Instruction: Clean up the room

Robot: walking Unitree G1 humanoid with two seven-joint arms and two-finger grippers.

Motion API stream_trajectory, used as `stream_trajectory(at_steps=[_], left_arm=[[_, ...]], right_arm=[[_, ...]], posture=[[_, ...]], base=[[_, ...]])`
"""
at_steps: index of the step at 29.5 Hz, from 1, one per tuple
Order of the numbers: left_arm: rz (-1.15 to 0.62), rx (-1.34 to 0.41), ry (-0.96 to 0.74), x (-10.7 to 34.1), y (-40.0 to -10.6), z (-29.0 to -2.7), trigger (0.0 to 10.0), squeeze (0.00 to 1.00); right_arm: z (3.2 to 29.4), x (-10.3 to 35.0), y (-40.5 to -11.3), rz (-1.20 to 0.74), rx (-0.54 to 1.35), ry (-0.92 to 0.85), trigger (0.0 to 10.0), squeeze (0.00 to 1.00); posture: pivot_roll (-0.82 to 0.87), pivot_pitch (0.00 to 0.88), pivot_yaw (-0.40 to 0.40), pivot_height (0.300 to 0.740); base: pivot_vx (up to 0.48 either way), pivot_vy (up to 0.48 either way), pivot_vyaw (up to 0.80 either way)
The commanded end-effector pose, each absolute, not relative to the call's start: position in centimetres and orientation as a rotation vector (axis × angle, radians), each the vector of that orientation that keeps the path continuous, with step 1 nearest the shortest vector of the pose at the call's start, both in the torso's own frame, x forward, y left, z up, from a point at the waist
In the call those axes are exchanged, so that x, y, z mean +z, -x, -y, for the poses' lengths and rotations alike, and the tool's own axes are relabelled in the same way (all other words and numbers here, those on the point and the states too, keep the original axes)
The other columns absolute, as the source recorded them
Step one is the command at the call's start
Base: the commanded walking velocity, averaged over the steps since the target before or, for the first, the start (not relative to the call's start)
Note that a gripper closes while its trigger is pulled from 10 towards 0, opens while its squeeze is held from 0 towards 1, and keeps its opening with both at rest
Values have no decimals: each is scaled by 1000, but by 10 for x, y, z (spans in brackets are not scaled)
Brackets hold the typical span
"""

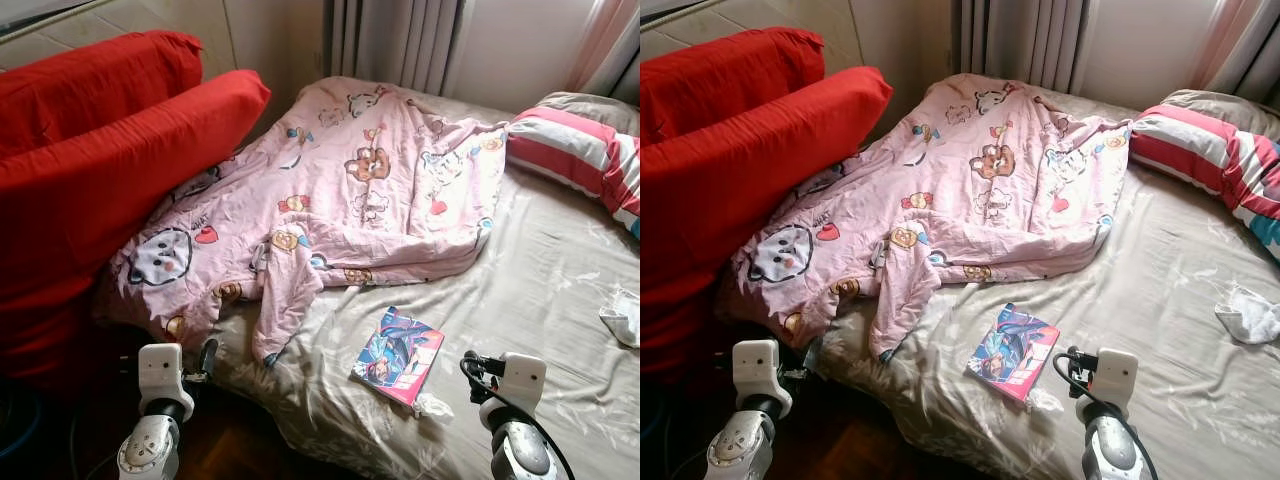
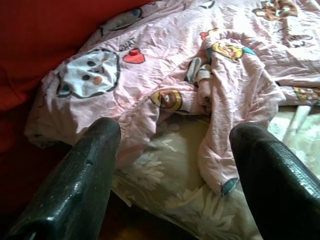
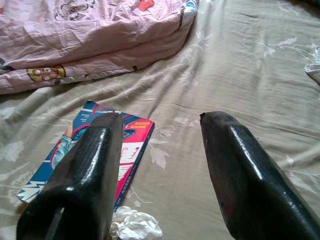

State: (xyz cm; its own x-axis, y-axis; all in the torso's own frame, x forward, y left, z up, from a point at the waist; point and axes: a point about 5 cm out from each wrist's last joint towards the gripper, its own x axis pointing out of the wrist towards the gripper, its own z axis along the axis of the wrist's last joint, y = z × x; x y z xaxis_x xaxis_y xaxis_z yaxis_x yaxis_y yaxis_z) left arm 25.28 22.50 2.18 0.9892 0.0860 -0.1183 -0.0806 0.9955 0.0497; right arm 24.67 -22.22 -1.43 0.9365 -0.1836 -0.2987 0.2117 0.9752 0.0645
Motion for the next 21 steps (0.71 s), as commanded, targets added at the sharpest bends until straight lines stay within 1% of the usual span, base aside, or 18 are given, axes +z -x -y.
stream_trajectory(at_steps=[1,4,9,21], left_arm=[[-141,80,-43,20,-252,-226,10000,0],[-141,80,-44,20,-252,-226,10000,0],[-145,78,-45,19,-251,-226,10000,0],[-161,116,2,12,-245,-221,10000,0]], right_arm=[[224,-18,-242,-321,-209,-95,10000,0],[223,-19,-241,-315,-203,-89,10000,0],[220,-16,-242,-292,-184,-88,10000,0],[226,-10,-250,-291,-150,-55,10000,0]], posture=[[12,130,17,691],[10,132,18,671],[14,132,15,671],[8,130,-22,671]], base=[[0,0,0],[0,0,0],[0,0,0],[0,0,0]])
